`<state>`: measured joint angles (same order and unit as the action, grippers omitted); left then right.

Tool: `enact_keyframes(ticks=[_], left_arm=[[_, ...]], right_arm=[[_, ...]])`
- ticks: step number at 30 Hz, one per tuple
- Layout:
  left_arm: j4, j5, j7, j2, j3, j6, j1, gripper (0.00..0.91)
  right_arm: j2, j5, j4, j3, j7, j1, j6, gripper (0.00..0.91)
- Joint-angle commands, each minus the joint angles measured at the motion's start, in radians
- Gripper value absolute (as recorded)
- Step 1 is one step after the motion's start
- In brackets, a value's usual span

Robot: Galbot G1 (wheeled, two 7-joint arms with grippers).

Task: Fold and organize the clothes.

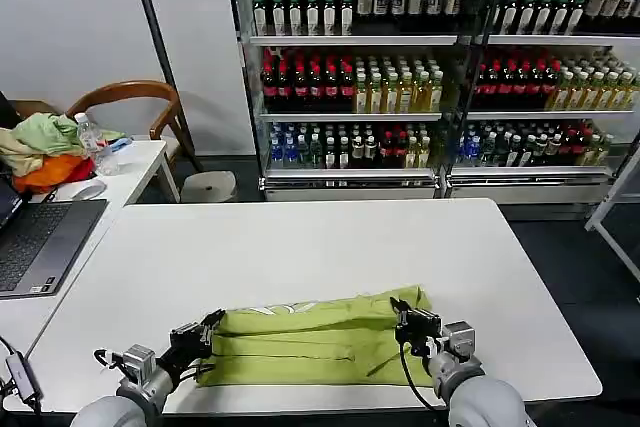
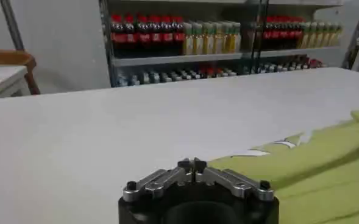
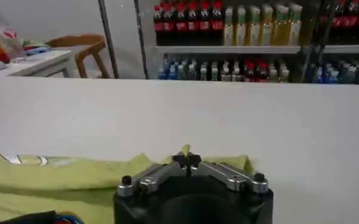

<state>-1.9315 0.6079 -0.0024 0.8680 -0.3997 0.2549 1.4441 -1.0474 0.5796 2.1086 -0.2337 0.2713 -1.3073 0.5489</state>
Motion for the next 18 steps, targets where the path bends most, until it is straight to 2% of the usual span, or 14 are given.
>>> enact_keyframes(ticks=[1,2,3,4,5,11,14,18], left_arm=[[-0.001,-0.001,0.008,-0.008,0.012,0.002,0.012,0.050],[-0.001,-0.007,0.006,-0.006,0.016,0.004,0.012,0.907],[-0.003,-0.016,-0.001,-0.005,0.018,0.007,0.013,0.907],[-0.008,-0.020,-0.004,-0.004,0.018,0.011,0.013,0.907],[-0.016,-0.020,-0.012,-0.002,0.015,0.018,0.013,0.907],[-0.108,0.003,-0.126,-0.003,-0.006,0.040,0.021,0.907],[-0.178,0.089,-0.373,0.006,0.013,0.113,0.011,0.907],[-0.196,0.117,-0.479,0.019,0.037,0.140,0.041,0.907]], right_arm=[[-0.002,-0.037,-0.002,0.001,-0.007,-0.051,-0.006,0.000],[-0.003,-0.058,-0.006,0.002,-0.013,-0.057,-0.010,0.000],[-0.004,-0.063,-0.006,0.002,-0.018,-0.060,-0.011,0.081],[-0.004,-0.068,-0.004,0.001,-0.020,-0.067,-0.011,0.786],[-0.004,-0.078,-0.001,-0.003,-0.011,-0.071,0.004,0.907],[-0.001,-0.127,0.031,-0.054,-0.028,-0.098,-0.017,0.907],[0.005,-0.173,0.078,-0.110,-0.046,-0.148,-0.037,0.907],[0.005,-0.213,0.119,-0.169,-0.058,-0.199,-0.052,0.907]])
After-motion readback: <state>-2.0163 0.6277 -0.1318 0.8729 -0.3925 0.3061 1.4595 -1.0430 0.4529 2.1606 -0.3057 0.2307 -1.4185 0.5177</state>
